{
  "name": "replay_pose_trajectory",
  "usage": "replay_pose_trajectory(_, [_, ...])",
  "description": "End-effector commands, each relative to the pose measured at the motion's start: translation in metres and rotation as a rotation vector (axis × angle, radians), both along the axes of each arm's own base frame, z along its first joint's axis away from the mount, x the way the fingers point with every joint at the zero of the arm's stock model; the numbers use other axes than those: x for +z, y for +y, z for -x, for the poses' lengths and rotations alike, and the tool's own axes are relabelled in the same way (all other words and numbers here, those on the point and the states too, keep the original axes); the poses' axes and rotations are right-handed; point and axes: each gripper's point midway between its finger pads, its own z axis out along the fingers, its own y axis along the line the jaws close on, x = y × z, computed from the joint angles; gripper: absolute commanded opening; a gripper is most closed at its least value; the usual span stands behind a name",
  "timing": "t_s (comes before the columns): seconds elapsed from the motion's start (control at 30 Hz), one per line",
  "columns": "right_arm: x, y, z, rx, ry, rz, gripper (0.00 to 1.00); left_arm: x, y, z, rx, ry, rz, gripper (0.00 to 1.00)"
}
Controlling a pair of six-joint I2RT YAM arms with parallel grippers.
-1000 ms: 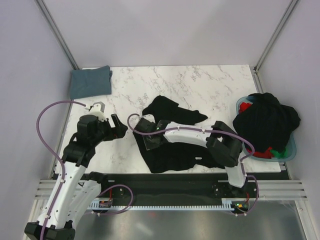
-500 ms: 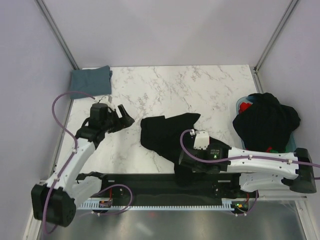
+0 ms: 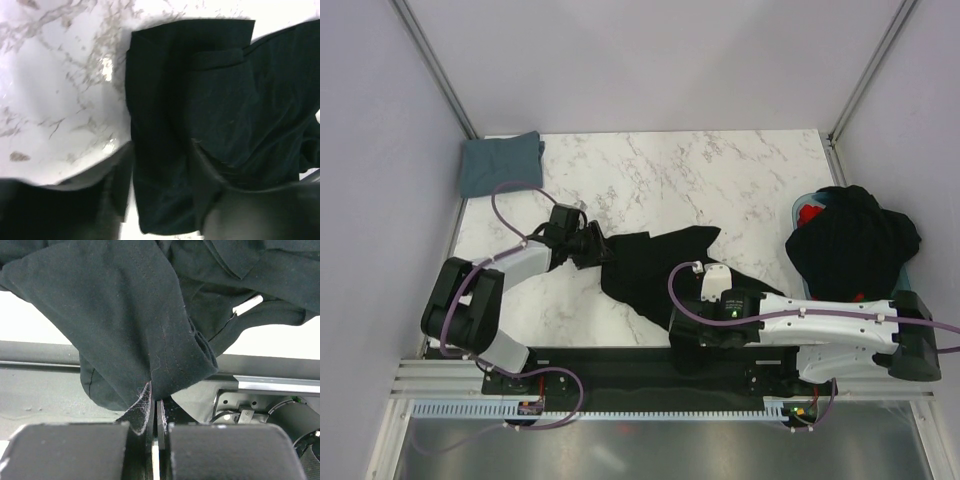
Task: Fold and stack the t-shirts
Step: Flatten the tshirt out
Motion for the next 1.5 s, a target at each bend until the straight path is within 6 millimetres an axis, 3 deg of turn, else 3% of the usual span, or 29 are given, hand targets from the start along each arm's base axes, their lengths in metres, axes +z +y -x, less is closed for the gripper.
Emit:
replay_pose_trajectory(0.0, [0.004,0.007,-0.007,-0.012,-0.041,-0.011,0.0,0.028,-0.022,-0.031,-0.007,-0.106,0.09,0.49])
replay_pose_trajectory(0.03, [0.002,0.007,-0.008,-0.012,-0.043,-0.009,0.0,0.029,-0.026,-0.033,-0.017,-0.109,0.098,0.33])
replay_pose_trajectory(0.1, [0.001,0.006,-0.01,-0.015,-0.053,0.006,0.0,0.039,-0.033,-0.042,-0.031,-0.123,0.12,0.09])
replay_pose_trajectory(0.13, [0.002,0.005,-0.014,-0.02,-0.072,0.013,0.0,0.045,-0.033,-0.046,-0.026,-0.135,0.124,0.02])
replay_pose_trajectory(0.2, [0.005,0.0,-0.024,-0.042,-0.09,0.021,0.0,0.072,-0.025,-0.062,0.027,-0.192,0.115,0.02])
replay_pose_trajectory(0.23, [0.008,-0.002,-0.031,-0.056,-0.097,0.019,0.0,0.077,-0.006,-0.067,0.083,-0.178,0.092,0.02])
replay_pose_trajectory(0.3, [0.016,-0.016,-0.053,-0.108,-0.11,0.022,0.0,0.117,0.021,-0.083,0.182,-0.247,0.103,0.02])
replay_pose_trajectory(0.4, [0.041,-0.025,-0.087,-0.153,-0.148,-0.023,0.0,0.16,0.105,-0.096,0.395,-0.307,0.093,0.02])
replay_pose_trajectory(0.5, [0.067,-0.034,-0.115,-0.2,-0.201,-0.031,0.0,0.176,0.162,-0.089,0.506,-0.314,0.057,0.02])
replay_pose_trajectory(0.53, [0.073,-0.038,-0.122,-0.191,-0.214,-0.015,0.0,0.18,0.17,-0.085,0.514,-0.321,0.057,0.02])
replay_pose_trajectory(0.6, [0.086,-0.043,-0.139,-0.214,-0.242,0.0,0.0,0.17,0.178,-0.073,0.504,-0.286,0.068,0.02])
replay_pose_trajectory(0.8, [0.105,-0.073,-0.178,-0.256,-0.283,0.123,0.0,0.125,0.175,-0.03,0.5,-0.193,0.093,0.02])
replay_pose_trajectory(0.87, [0.11,-0.085,-0.19,-0.27,-0.291,0.159,0.0,0.116,0.171,-0.019,0.5,-0.182,0.102,0.03])
replay_pose_trajectory(0.97, [0.125,-0.097,-0.211,-0.311,-0.32,0.167,0.0,0.119,0.17,-0.017,0.504,-0.199,0.111,0.02])
replay_pose_trajectory(1.03, [0.146,-0.1,-0.23,-0.325,-0.361,0.132,0.0,0.127,0.171,-0.023,0.504,-0.215,0.117,0.02])
replay_pose_trajectory(1.07, [0.145,-0.103,-0.242,-0.34,-0.341,0.111,0.0,0.138,0.171,-0.031,0.498,-0.237,0.123,0.03])
replay_pose_trajectory(1.1, [0.165,-0.101,-0.255,-0.336,-0.377,0.076,0.0,0.138,0.169,-0.037,0.482,-0.222,0.141,0.03])
replay_pose_trajectory(1.17, [0.172,-0.099,-0.27,-0.325,-0.372,0.07,0.0,0.151,0.169,-0.052,0.455,-0.24,0.155,0.09])
replay_pose_trajectory(1.2, [0.187,-0.1,-0.277,-0.335,-0.404,0.062,0.0,0.155,0.166,-0.057,0.419,-0.25,0.164,0.14])
replay_pose_trajectory(1.23, [0.187,-0.1,-0.278,-0.326,-0.399,0.076,0.0,0.144,0.164,-0.067,0.397,-0.22,0.168,0.39])
replay_pose_trajectory(1.27, [0.186,-0.101,-0.279,-0.326,-0.398,0.081,0.0,0.16,0.161,-0.082,0.357,-0.259,0.159,0.46])
replay_pose_trajectory(1.3, [0.179,-0.105,-0.278,-0.33,-0.383,0.097,0.0,0.154,0.147,-0.091,0.267,-0.255,0.099,0.49])
replay_pose_trajectory(1.33, [0.173,-0.106,-0.277,-0.335,-0.369,0.099,0.0,0.131,0.142,-0.1,0.234,-0.175,0.056,0.57])
replay_pose_trajectory(1.37, [0.168,-0.108,-0.275,-0.337,-0.355,0.102,0.0,0.15,0.139,-0.121,0.197,-0.206,0.011,0.59])
replay_pose_trajectory(1.4, [0.154,-0.11,-0.272,-0.338,-0.321,0.114,0.0,0.136,0.129,-0.112,0.143,-0.118,-0.062,0.6])
replay_pose_trajectory(1.47, [0.144,-0.109,-0.266,-0.333,-0.3,0.095,0.0,0.134,0.125,-0.116,0.138,-0.104,-0.104,0.64])
